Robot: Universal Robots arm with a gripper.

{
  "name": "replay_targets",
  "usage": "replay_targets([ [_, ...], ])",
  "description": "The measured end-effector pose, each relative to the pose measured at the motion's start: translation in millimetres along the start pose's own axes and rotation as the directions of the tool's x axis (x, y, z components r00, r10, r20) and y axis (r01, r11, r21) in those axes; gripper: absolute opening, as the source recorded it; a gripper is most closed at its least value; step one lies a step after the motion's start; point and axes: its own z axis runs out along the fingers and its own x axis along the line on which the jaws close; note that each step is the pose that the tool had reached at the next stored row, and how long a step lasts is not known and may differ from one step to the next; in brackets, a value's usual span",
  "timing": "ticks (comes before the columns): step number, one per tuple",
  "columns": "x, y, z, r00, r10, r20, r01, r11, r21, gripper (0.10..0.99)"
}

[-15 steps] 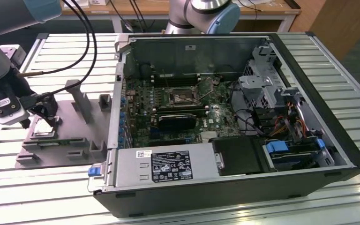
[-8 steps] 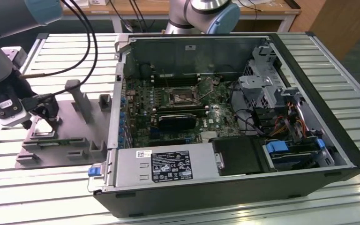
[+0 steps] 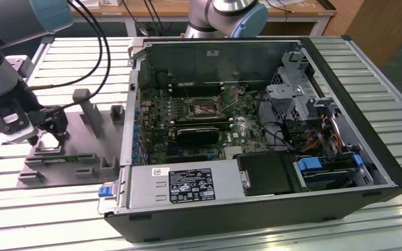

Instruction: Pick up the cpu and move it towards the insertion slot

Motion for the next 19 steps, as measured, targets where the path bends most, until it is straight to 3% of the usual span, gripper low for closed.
replay_targets([
  [19,1.4,2.3,8.9,1.0000,0.000,0.0001,0.000,1.0000,-0.001,0.647],
])
